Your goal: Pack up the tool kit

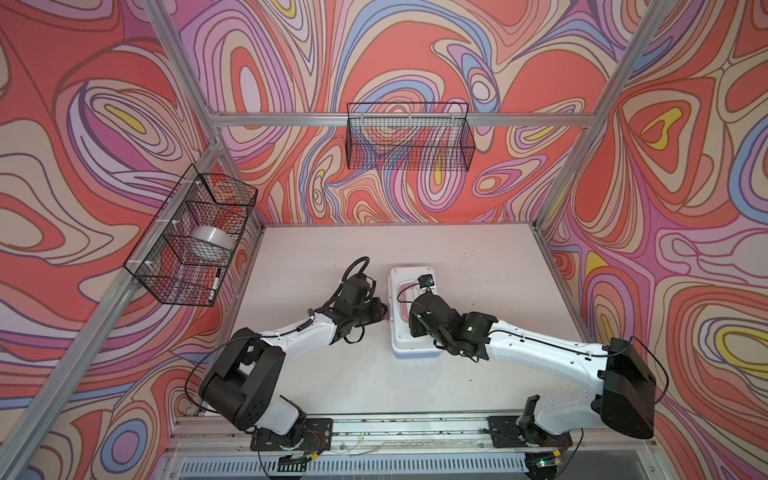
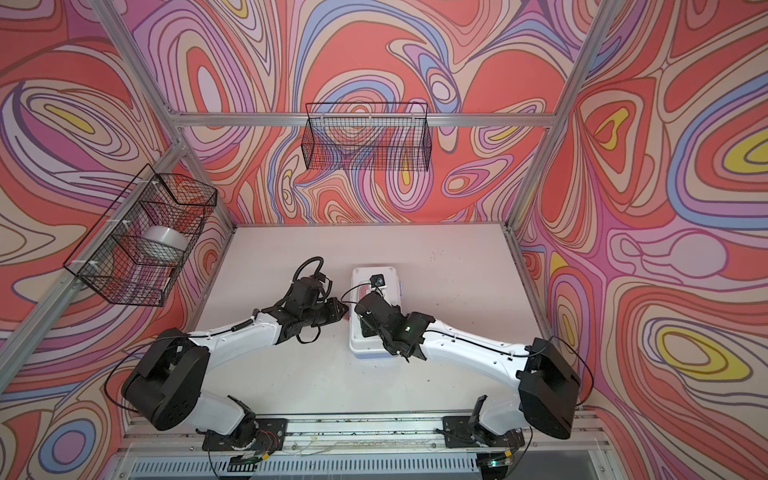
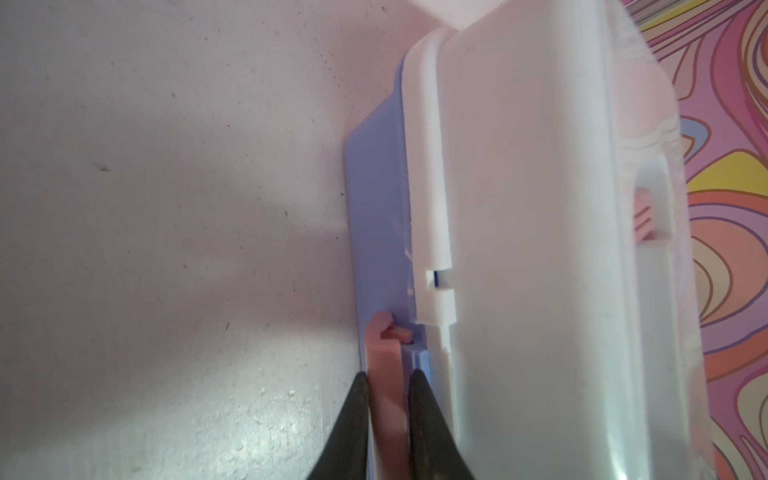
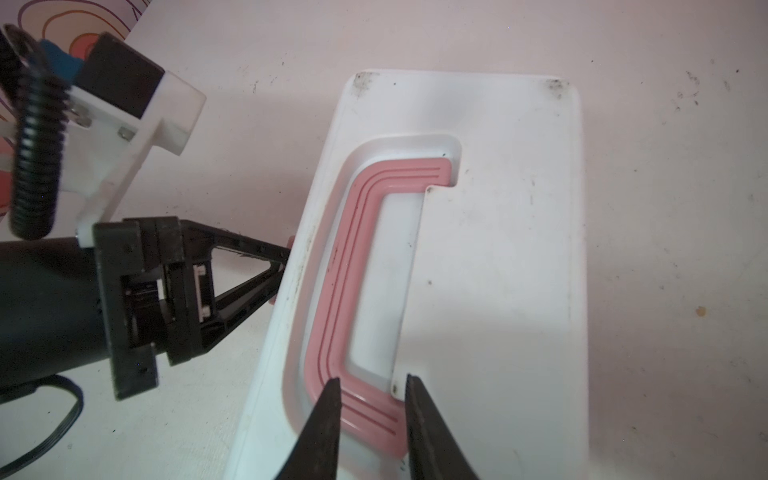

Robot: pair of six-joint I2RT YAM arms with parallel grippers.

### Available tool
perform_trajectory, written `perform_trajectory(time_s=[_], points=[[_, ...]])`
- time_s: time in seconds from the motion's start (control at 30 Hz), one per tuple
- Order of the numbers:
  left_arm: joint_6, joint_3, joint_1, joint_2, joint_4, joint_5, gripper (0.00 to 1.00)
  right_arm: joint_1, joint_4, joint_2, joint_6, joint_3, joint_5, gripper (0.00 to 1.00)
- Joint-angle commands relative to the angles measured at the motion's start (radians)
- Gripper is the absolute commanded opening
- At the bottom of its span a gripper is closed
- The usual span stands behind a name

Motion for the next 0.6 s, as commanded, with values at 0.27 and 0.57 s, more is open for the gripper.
perform_trajectory(time_s=[0.27,0.57], points=[[0.022,0.025,-0.001,0.006,-0.032,0.002,0.01,-0.005,-0.018,-0.012,-0.002,-0.001,0.025,0.28],[0.048,0.04,-0.002,-0.098,-0.105,-0.032,0.0,-0.005,-0.019,-0.019,-0.002,-0.004,0.029,0.28]])
